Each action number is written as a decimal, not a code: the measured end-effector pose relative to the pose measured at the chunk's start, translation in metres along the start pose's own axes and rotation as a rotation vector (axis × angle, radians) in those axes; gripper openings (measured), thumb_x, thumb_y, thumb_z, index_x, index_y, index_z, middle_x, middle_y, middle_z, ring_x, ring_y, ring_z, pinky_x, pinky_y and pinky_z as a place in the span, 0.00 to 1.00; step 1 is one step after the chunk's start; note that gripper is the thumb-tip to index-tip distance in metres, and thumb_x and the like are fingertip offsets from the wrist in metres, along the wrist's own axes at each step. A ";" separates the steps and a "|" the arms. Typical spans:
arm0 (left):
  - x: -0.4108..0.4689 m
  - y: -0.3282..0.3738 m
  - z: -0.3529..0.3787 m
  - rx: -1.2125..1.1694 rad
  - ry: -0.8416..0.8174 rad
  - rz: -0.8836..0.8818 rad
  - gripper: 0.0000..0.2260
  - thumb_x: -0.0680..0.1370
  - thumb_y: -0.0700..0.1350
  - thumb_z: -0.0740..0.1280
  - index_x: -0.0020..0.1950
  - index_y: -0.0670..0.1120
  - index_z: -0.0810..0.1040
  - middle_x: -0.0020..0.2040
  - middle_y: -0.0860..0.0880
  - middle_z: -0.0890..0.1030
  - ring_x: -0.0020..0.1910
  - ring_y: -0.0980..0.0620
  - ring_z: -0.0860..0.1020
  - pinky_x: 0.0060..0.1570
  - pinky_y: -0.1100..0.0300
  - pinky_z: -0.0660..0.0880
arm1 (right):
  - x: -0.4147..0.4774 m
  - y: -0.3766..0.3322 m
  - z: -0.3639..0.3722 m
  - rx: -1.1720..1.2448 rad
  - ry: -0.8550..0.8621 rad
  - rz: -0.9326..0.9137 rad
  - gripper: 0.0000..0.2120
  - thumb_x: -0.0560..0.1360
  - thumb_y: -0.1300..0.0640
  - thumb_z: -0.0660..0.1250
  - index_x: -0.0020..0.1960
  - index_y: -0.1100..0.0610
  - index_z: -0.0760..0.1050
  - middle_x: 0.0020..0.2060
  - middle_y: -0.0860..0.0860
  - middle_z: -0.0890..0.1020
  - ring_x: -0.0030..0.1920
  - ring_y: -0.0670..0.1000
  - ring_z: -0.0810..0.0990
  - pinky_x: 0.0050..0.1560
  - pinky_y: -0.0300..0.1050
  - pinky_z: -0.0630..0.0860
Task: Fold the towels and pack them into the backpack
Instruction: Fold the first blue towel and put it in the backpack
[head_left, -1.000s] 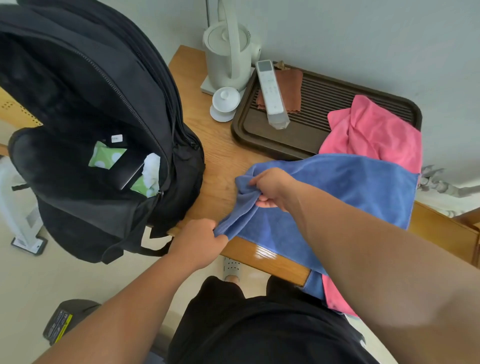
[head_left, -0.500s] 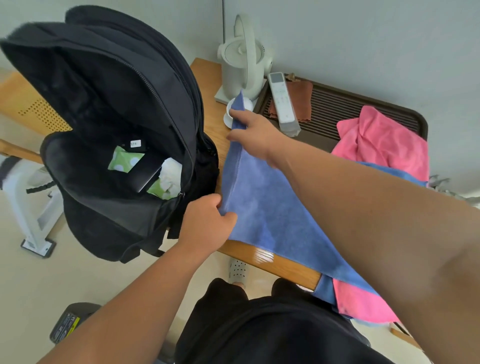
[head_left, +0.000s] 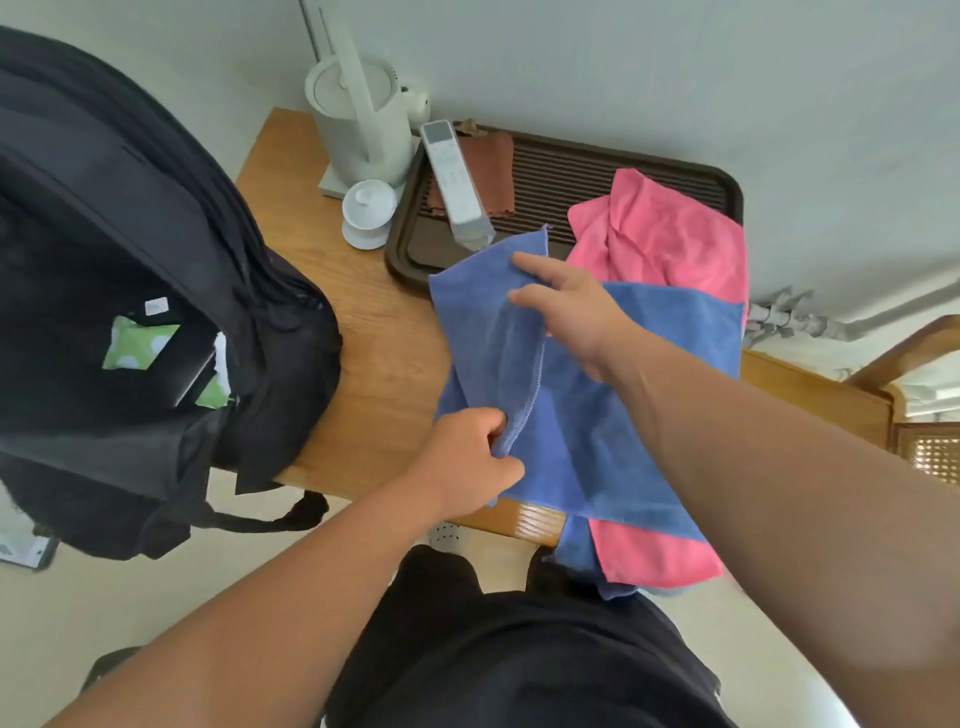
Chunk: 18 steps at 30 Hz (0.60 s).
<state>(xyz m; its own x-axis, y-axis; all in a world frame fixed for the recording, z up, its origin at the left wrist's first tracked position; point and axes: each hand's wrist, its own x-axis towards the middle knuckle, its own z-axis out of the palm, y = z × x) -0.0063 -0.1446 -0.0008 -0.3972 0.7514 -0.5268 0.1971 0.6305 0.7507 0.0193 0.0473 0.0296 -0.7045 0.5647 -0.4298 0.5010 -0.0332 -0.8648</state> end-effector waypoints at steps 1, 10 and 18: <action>0.005 0.006 0.010 0.021 -0.016 0.004 0.12 0.68 0.39 0.67 0.33 0.46 0.62 0.27 0.51 0.64 0.23 0.54 0.72 0.28 0.56 0.68 | -0.002 0.005 -0.010 0.012 0.001 -0.001 0.28 0.73 0.53 0.69 0.73 0.49 0.72 0.70 0.43 0.75 0.70 0.45 0.72 0.72 0.52 0.70; 0.035 0.054 0.091 0.079 -0.099 0.058 0.11 0.70 0.42 0.70 0.35 0.43 0.68 0.28 0.51 0.72 0.26 0.53 0.75 0.31 0.53 0.73 | -0.019 0.061 -0.097 -0.013 0.144 -0.018 0.24 0.77 0.58 0.67 0.73 0.52 0.72 0.68 0.42 0.74 0.67 0.41 0.72 0.69 0.38 0.67; 0.045 0.018 0.096 0.216 0.028 -0.186 0.16 0.75 0.62 0.66 0.42 0.49 0.75 0.39 0.50 0.80 0.41 0.51 0.79 0.44 0.52 0.77 | -0.017 0.094 -0.105 -0.604 0.240 0.032 0.20 0.72 0.49 0.67 0.62 0.56 0.74 0.68 0.54 0.67 0.63 0.56 0.70 0.61 0.54 0.71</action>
<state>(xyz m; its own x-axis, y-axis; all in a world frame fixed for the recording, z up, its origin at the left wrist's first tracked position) 0.0659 -0.0810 -0.0490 -0.4681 0.6155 -0.6340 0.3038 0.7859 0.5386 0.1312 0.1215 -0.0170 -0.5877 0.7421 -0.3222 0.7634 0.3768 -0.5246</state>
